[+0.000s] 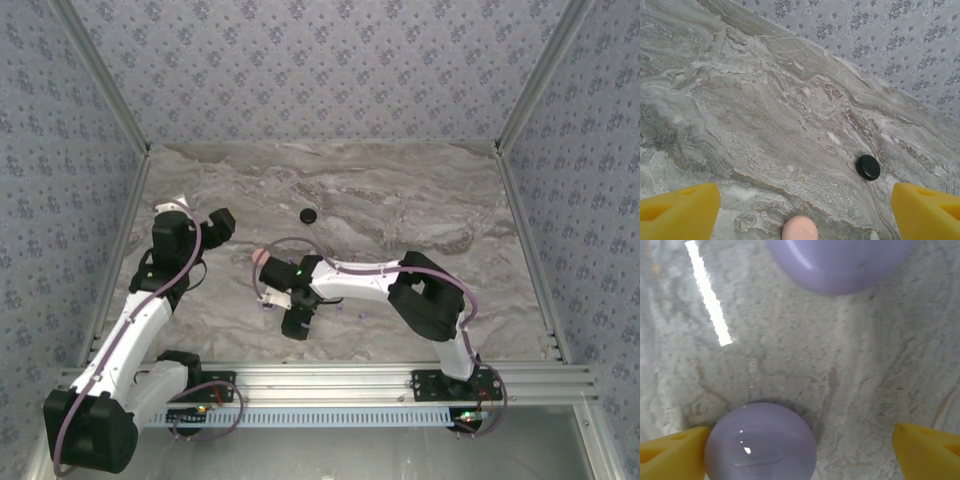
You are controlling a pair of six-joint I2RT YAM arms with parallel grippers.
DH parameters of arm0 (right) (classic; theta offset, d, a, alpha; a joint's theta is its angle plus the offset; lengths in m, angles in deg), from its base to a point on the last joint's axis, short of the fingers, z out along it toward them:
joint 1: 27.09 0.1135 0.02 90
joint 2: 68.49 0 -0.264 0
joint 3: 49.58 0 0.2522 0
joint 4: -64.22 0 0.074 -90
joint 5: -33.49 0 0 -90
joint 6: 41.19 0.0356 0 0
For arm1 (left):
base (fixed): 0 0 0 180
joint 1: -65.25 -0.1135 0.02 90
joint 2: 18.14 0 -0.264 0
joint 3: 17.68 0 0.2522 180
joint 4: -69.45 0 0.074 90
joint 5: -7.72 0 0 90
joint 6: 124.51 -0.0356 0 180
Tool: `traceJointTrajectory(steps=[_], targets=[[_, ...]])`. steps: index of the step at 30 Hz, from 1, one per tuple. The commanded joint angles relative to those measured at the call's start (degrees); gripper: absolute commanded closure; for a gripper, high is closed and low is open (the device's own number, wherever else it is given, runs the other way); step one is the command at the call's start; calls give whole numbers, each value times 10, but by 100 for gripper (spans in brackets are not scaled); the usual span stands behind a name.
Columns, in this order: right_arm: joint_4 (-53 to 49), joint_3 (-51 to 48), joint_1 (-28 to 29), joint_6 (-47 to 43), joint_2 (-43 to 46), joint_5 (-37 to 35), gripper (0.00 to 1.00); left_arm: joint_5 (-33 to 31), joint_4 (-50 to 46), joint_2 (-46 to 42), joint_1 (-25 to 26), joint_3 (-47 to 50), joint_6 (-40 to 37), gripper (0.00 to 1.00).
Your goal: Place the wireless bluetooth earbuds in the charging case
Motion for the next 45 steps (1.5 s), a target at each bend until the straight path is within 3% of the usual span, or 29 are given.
traceJointTrajectory(steps=[1,24,32,41,45], targets=[[0,19,-13,29,-8,-20,7,-5,-6,-12,-4,-1,-9,12],[-9,26,-74,105,-5,-40,9,-1,-2,-5,-5,-6,-5,11],[54,-22,-95,107,49,21,9,1,0,0,-4,-9,-5,11],[140,-161,-109,-11,188,137,0,5,-1,-2,-4,-10,-10,11],[141,-196,-104,-98,203,111,0,4,0,-8,-5,-2,-8,11]])
